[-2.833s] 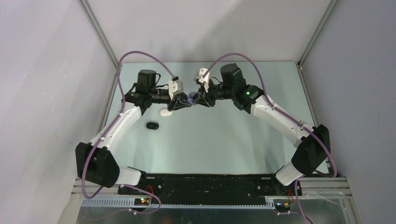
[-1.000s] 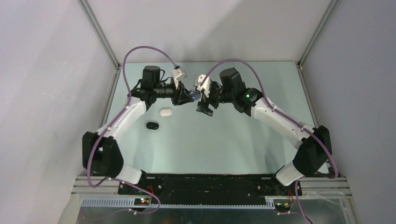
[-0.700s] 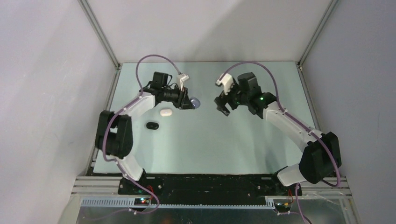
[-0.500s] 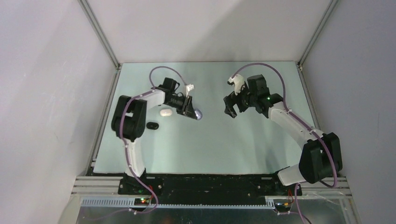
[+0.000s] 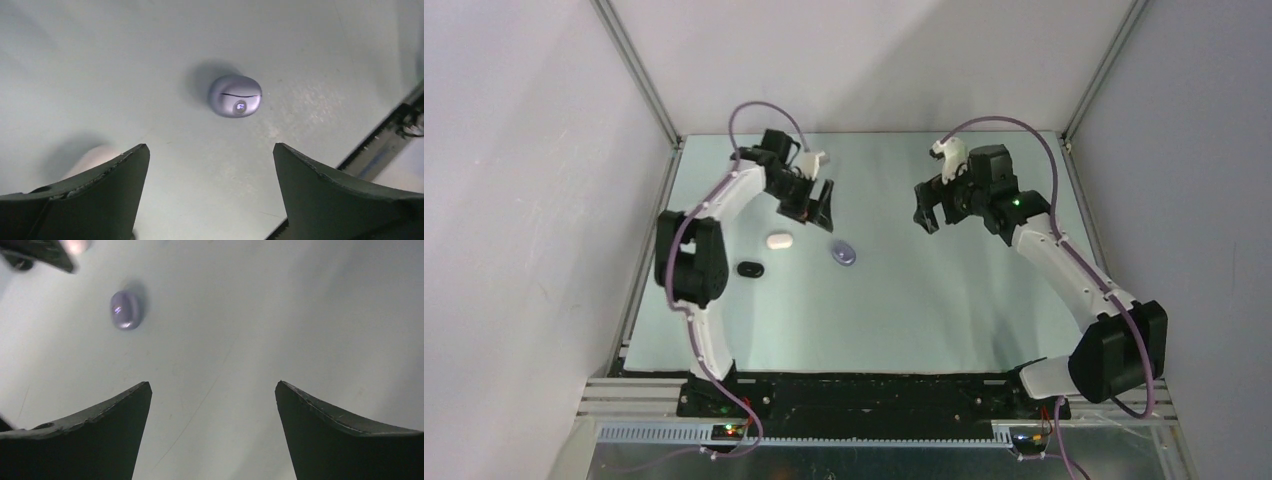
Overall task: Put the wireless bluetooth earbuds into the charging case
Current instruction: Reset both arms
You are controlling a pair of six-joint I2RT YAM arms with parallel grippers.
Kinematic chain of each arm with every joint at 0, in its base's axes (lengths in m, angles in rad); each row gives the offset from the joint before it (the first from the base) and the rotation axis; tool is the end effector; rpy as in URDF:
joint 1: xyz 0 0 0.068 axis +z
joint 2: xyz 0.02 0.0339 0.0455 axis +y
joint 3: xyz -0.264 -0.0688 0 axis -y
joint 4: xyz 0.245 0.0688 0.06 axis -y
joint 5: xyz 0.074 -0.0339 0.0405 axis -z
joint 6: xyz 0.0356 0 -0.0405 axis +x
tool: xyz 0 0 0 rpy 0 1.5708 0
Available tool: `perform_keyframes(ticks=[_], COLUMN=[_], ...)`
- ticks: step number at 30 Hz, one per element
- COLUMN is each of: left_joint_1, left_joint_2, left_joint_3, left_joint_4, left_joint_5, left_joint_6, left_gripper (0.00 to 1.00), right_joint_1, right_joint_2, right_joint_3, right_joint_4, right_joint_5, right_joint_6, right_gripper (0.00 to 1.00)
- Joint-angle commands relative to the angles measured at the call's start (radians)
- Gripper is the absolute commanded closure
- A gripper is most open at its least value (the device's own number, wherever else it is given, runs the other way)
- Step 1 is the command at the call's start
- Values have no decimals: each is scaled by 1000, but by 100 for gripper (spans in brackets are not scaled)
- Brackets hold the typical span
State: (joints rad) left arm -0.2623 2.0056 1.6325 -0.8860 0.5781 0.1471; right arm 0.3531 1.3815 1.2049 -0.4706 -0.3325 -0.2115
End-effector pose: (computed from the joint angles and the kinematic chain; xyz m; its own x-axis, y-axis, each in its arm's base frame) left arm 0.3939 -0.1259 0.2207 -0.8538 0.3563 -0.3796 0.5097 0.7210 -0.4695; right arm 0.2849 0.1174 0.3239 -0.4332 -0.3711 -0.8213 -0.6772 0.7353 0.0249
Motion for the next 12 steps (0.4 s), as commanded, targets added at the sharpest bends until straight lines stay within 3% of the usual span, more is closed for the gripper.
perform_keyframes(ticks=[1,4,8,10,12], left_joint_1=[25,35,46,47,46], left_joint_2=[-270,-437,-701,-787,-822], left_joint_3=[66,-20,-277,-415,-497], left_joint_4=[67,366,799,957,966], left_joint_5=[-195,-310,-379,-376,-341], left_joint_6=[83,-1,-53,-55,-31], left_gripper=[0,0,0,0,0], right_joint_1=[-2,4,9,18,23], right_joint_2=[-27,-6,38,46,58], right_joint_3=[114,197,333,348,340], right_joint_4=[70,101,128,151,159], right_joint_5=[270,370,436,440,445], right_joint_6=[164,197,207,193,201], right_gripper=[1,1,1,1,1])
